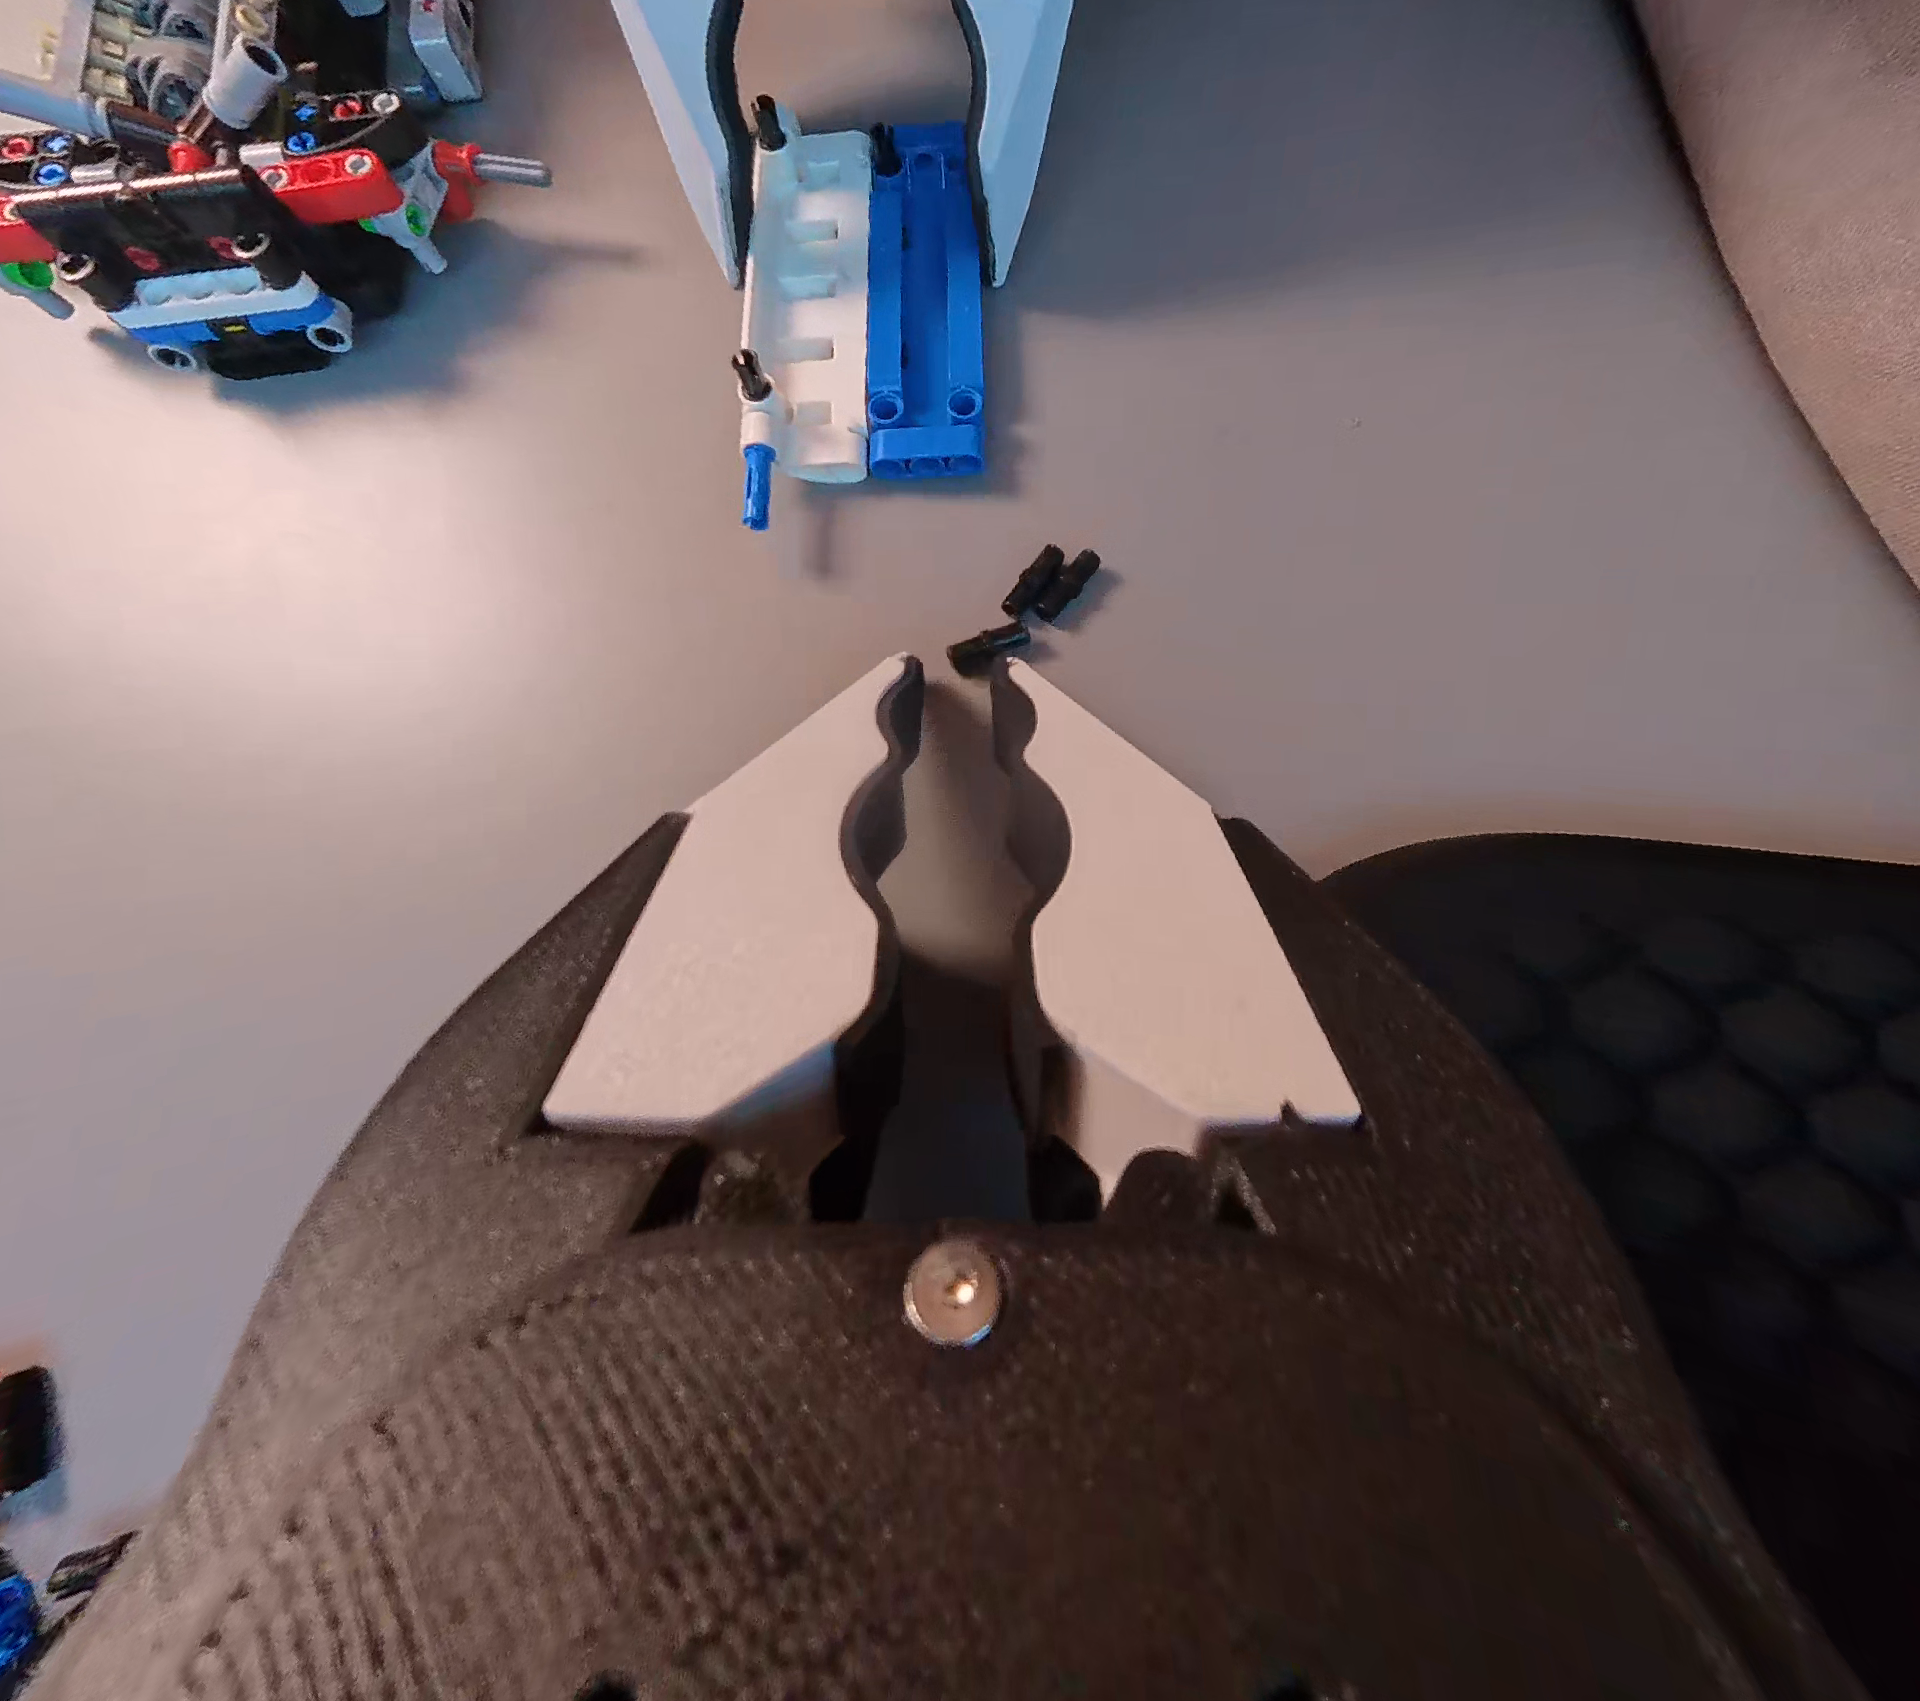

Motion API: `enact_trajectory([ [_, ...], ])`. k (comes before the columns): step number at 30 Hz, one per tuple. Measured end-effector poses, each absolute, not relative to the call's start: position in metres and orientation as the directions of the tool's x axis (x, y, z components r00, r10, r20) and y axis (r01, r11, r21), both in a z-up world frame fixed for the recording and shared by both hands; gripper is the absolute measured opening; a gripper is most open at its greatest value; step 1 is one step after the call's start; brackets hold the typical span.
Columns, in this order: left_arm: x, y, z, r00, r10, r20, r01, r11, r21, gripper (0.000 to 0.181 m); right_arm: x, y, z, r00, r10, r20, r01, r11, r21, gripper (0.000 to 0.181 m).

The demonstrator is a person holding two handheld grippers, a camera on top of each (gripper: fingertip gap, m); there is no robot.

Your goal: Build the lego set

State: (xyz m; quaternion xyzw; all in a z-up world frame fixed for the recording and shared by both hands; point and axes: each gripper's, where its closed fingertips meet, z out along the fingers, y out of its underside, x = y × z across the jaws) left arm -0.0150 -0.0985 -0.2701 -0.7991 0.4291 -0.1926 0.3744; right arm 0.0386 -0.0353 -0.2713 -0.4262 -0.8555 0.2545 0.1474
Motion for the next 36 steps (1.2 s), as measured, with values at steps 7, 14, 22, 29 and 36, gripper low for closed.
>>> enact_trajectory([
  [7, -0.007, -0.102, -0.270, 0.495, -0.868, -0.043, -0.575, -0.290, -0.765, 0.012, 0.038, -0.038, -0.271, -0.570, 0.821, 0.030, 0.668, 0.485, -0.564, 0.049],
  [14, -0.003, -0.110, -0.271, 0.462, -0.887, -0.008, -0.580, -0.295, -0.759, 0.009, 0.037, -0.038, -0.271, -0.557, 0.830, 0.028, 0.681, 0.475, -0.557, 0.049],
  [22, -0.002, -0.121, -0.271, 0.459, -0.889, 0.008, -0.590, -0.311, -0.745, 0.008, 0.037, -0.038, -0.271, -0.540, 0.841, 0.023, 0.685, 0.455, -0.569, 0.049],
  [29, 0.003, -0.119, -0.271, 0.482, -0.876, 0.007, -0.582, -0.326, -0.745, 0.012, 0.036, -0.038, -0.271, -0.540, 0.841, 0.028, 0.679, 0.455, -0.576, 0.049],
  [36, -0.012, -0.100, -0.271, 0.570, -0.821, -0.016, -0.568, -0.380, -0.730, 0.002, 0.036, -0.038, -0.271, -0.583, 0.811, 0.039, 0.653, 0.497, -0.571, 0.049],
])
